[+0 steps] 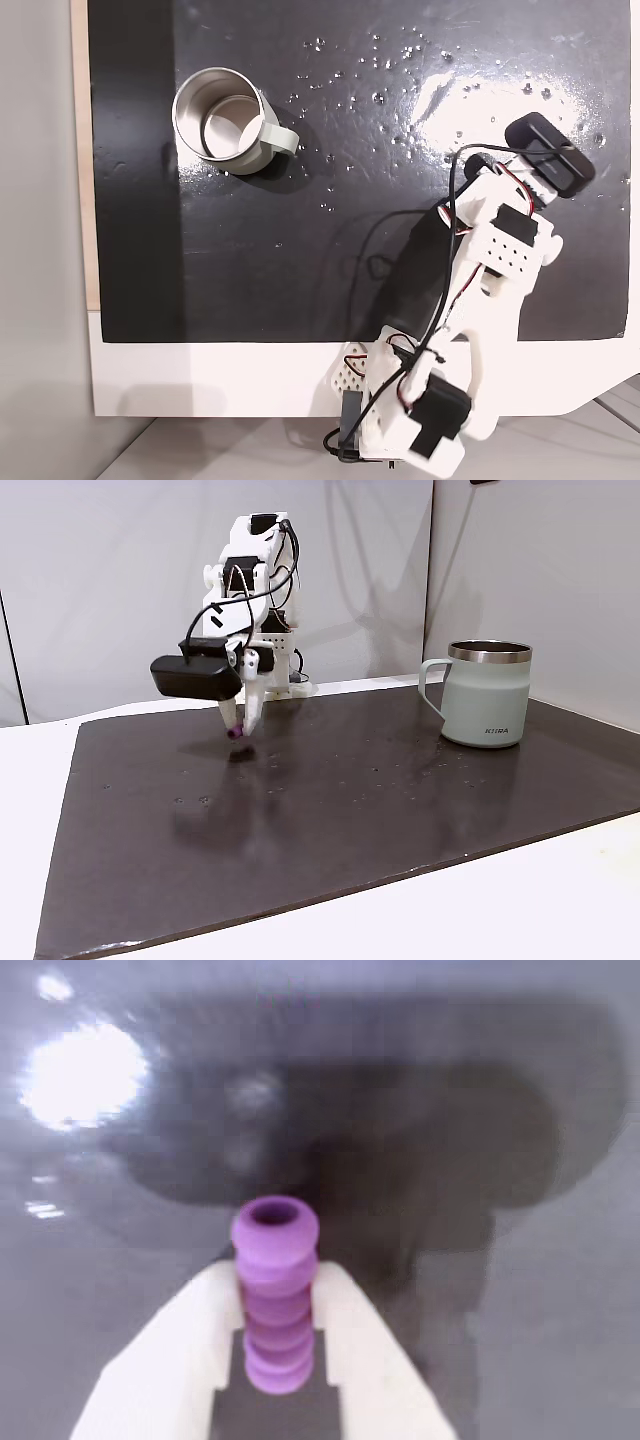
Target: Grasp a pengrip and put it in the cup.
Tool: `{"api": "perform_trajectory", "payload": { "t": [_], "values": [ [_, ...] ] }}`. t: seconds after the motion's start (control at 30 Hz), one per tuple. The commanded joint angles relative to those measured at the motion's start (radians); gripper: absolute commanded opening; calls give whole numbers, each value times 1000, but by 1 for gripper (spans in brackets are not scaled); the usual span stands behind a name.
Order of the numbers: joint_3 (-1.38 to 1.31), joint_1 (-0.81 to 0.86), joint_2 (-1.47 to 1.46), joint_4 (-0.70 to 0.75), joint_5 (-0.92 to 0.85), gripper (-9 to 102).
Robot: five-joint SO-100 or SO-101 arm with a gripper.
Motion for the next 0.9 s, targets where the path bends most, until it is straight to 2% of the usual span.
{"api": "perform_trajectory", "payload": {
  "t": [0.0,0.23,0.43,0.73,0.87],
  "values": [
    [-126,-69,98,83,109,0],
    [-370,-238,101,307,328,0],
    [-405,-471,153,479,499,0],
    [-410,-888,192,618,736,0],
    [-491,-1028,129,669,839,0]
  ]
}}
